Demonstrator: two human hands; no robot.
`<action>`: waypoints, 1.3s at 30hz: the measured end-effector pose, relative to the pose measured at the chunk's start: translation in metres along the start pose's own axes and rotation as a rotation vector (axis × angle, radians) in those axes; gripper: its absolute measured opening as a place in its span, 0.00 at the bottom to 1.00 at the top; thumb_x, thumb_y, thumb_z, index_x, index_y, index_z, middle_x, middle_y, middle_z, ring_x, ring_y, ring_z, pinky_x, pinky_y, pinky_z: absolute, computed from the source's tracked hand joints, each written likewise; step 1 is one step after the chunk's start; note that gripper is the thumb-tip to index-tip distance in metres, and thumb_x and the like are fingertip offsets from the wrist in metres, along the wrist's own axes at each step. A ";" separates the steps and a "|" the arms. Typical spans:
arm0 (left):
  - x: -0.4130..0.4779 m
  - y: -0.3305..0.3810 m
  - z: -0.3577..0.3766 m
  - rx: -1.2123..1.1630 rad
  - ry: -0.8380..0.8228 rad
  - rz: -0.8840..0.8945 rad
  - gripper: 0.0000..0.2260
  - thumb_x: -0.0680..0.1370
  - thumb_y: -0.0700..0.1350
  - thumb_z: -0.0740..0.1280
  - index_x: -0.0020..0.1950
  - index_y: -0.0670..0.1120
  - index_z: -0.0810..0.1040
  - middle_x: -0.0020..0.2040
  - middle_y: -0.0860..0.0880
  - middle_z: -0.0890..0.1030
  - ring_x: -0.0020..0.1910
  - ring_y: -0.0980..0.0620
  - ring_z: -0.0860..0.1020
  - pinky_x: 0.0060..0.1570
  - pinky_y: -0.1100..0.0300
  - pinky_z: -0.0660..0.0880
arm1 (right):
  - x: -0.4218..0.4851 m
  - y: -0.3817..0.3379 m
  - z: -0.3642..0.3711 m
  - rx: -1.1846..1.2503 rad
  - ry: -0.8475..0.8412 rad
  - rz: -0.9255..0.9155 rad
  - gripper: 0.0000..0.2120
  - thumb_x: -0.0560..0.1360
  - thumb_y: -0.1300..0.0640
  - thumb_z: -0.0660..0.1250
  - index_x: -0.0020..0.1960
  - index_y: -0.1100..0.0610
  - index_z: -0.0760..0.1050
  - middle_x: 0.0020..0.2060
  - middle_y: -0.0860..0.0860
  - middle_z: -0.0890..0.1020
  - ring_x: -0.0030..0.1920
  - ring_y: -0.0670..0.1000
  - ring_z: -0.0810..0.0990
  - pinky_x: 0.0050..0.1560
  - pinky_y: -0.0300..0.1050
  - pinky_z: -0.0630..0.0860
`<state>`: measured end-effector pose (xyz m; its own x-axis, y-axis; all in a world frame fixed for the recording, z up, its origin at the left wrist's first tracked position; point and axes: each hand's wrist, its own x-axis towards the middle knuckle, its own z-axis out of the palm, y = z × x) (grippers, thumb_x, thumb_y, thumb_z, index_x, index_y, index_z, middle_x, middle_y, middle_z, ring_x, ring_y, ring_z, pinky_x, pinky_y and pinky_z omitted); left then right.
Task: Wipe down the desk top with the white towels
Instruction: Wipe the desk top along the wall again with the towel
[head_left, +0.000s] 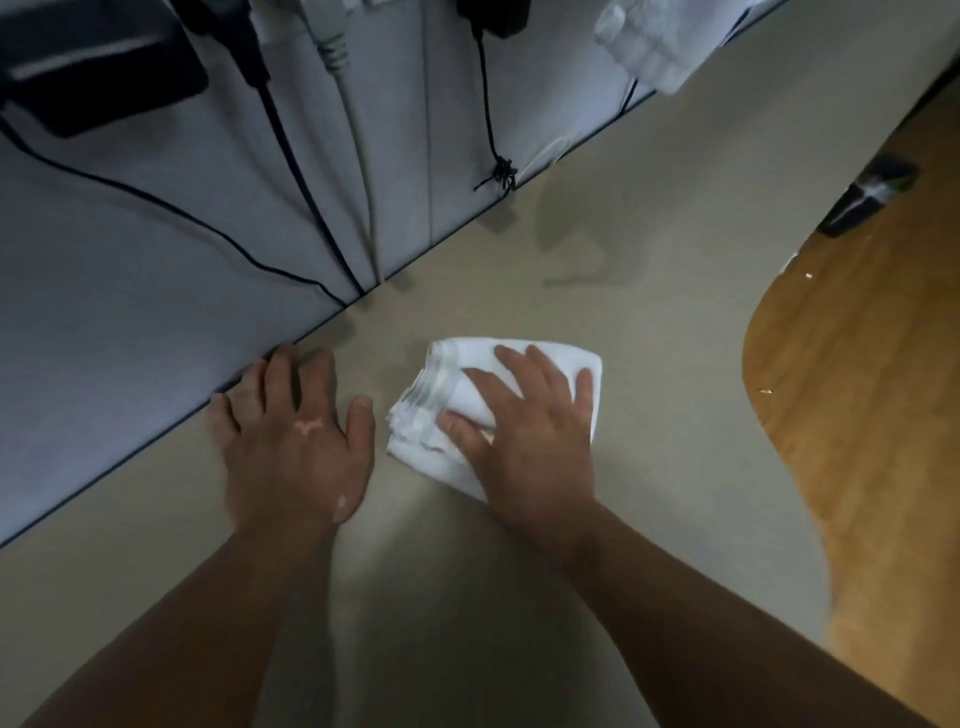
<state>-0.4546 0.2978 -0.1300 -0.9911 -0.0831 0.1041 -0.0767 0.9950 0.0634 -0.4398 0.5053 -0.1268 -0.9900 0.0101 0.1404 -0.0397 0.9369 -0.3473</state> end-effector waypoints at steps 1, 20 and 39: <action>0.000 0.000 -0.001 -0.002 -0.002 -0.001 0.26 0.83 0.59 0.50 0.73 0.46 0.71 0.74 0.39 0.71 0.71 0.35 0.70 0.68 0.34 0.65 | -0.021 -0.003 -0.001 0.008 -0.020 -0.014 0.20 0.77 0.35 0.63 0.65 0.42 0.77 0.71 0.49 0.75 0.75 0.56 0.68 0.74 0.71 0.56; 0.003 0.000 0.004 -0.033 0.011 -0.027 0.26 0.80 0.58 0.58 0.75 0.46 0.70 0.75 0.38 0.70 0.74 0.33 0.67 0.72 0.33 0.62 | 0.109 0.059 0.006 -0.121 0.140 0.081 0.25 0.78 0.32 0.59 0.66 0.46 0.78 0.68 0.50 0.77 0.70 0.56 0.72 0.73 0.69 0.59; 0.000 0.004 0.003 -0.025 -0.050 0.017 0.22 0.83 0.56 0.57 0.73 0.46 0.69 0.72 0.36 0.69 0.72 0.33 0.68 0.69 0.31 0.64 | -0.079 0.027 -0.018 0.007 0.104 0.048 0.22 0.76 0.34 0.65 0.64 0.44 0.79 0.68 0.49 0.77 0.71 0.55 0.73 0.73 0.70 0.59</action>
<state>-0.4552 0.3017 -0.1327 -0.9964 -0.0629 0.0561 -0.0578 0.9945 0.0872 -0.3601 0.5362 -0.1303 -0.9715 0.0913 0.2185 0.0061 0.9320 -0.3625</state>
